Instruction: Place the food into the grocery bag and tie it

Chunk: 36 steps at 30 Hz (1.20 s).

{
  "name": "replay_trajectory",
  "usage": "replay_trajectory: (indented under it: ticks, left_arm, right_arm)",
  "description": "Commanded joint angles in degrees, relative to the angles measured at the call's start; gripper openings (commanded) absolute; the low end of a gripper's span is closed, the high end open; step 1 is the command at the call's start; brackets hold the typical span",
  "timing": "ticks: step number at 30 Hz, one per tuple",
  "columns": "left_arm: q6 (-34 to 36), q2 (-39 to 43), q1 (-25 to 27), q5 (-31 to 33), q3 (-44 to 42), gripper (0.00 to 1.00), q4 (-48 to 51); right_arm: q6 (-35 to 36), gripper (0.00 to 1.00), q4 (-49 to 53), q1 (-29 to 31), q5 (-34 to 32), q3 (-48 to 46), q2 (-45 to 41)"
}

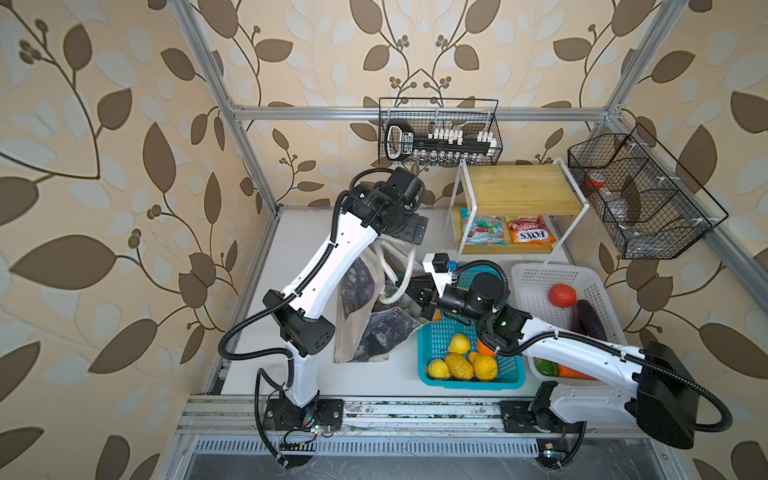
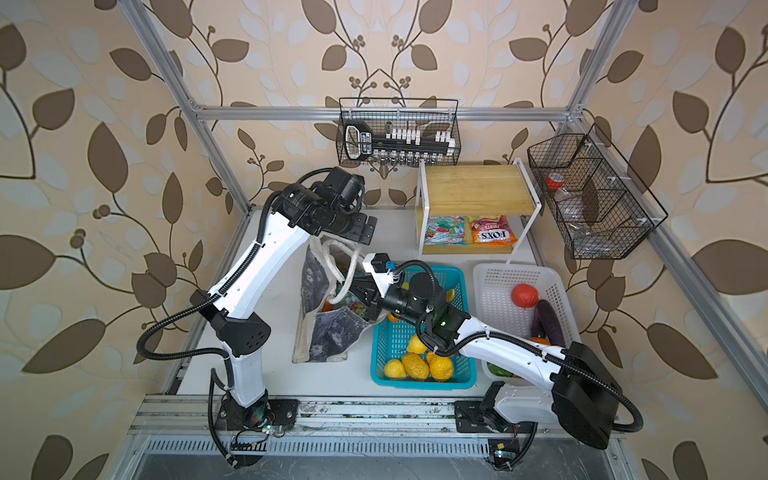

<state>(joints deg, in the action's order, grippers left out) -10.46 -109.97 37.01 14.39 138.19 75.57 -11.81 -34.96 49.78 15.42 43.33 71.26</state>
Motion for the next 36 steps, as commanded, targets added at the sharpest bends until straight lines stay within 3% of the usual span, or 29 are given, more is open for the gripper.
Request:
replay_trajectory:
  ticks: [1, 5, 10, 14, 20, 23, 27, 30, 33, 36]
  left_arm:
    - [1.3, 2.6, -0.6, 10.5, 5.3, 0.99, 4.8]
    - [1.5, 3.2, -0.6, 13.0, 7.1, 0.99, 2.5]
    - [0.2, 4.7, -0.6, 22.5, 4.5, 0.99, 2.7]
    - [2.3, 7.7, -0.6, 19.6, 0.5, 0.91, -6.8]
    - [-3.1, 11.0, -2.0, 18.5, 0.4, 0.77, -3.8]
    - [-7.3, 18.2, -3.4, 15.1, -6.6, 0.68, -4.0]
    - [-12.8, 33.3, -6.0, 1.7, -25.8, 0.66, -12.8]
    - [-16.3, 40.1, -8.6, -8.1, -36.9, 0.64, -19.1]
    - [-21.1, 41.2, -13.4, -23.2, -45.5, 0.8, -27.3]
    - [-25.6, 42.4, -14.7, -25.1, -51.6, 0.9, -34.5]
  right_arm:
    - [0.0, 0.0, -4.9, -0.2, -0.9, -0.9, -1.1]
    - [-1.4, 0.0, -7.1, 0.2, 0.6, 0.0, 0.7]
    - [-1.9, 0.0, -7.5, 0.5, 1.6, 1.3, 2.6]
    - [-2.0, 0.0, -8.0, 1.7, 2.8, 3.1, 4.3]
    - [-1.4, 0.0, -7.5, 2.3, 1.8, 3.6, 4.2]
    - [-1.3, 0.0, -7.7, 2.0, 1.7, 3.3, 3.9]
    - [-0.8, 0.0, -6.8, 2.0, 1.8, 3.2, 3.1]
    - [-1.0, 0.0, -7.0, 2.2, 1.5, 2.6, 2.4]
    - [-1.1, 0.0, -7.5, 2.7, 1.2, 1.8, 1.8]
    - [-1.1, 0.0, -7.7, 3.2, 0.8, 1.0, 1.2]
